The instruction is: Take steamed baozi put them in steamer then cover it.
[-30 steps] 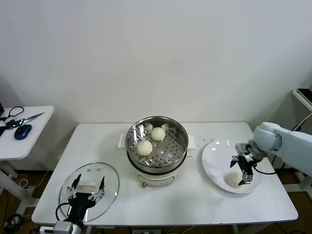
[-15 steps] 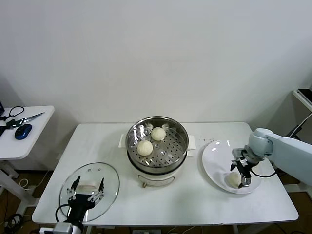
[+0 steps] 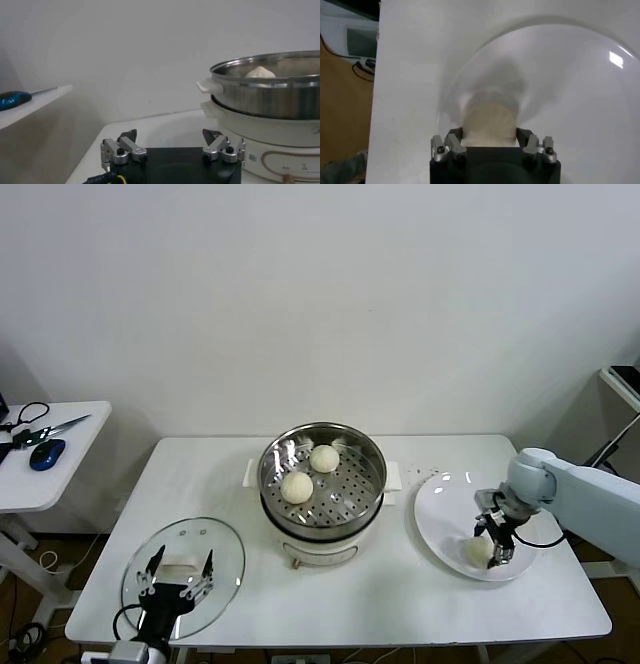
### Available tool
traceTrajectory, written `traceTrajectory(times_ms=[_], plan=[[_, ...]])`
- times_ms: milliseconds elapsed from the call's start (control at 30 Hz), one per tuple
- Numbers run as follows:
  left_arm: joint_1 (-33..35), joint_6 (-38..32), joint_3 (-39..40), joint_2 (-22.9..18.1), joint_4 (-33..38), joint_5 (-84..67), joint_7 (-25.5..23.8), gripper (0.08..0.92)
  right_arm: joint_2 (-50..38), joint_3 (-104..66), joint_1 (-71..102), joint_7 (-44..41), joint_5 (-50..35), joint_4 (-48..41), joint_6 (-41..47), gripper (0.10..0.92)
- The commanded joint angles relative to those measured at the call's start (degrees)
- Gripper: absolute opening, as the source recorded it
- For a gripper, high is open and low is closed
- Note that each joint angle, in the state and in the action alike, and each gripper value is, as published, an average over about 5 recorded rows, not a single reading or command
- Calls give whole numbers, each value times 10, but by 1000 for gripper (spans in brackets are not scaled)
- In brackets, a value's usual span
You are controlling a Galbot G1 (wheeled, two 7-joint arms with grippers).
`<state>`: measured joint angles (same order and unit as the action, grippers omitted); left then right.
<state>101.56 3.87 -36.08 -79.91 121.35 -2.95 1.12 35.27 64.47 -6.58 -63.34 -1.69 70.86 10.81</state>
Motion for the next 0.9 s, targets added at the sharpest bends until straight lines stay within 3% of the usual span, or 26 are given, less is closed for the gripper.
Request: traceTrajectory(times_ms=[33,300,500,733,900], plan=[[1,0,-1,0,2,-1,0,823,2,13,-42,-4,9,-4,-41,680],[3,0,-2,0,6,-1,0,823,55,172,-307,-35,17,18,-226,683],[9,-2,-2,0,6,-1,0,823,138,223,-435,-46,-19,24,-308,679],[12,2,1,-3,11,-11,0,823,231,179,-442,-64,-11,41,-345,686],[16,3,0,-5,14,-18,-1,823,302,121,-376,-72,53,52,-359,687]])
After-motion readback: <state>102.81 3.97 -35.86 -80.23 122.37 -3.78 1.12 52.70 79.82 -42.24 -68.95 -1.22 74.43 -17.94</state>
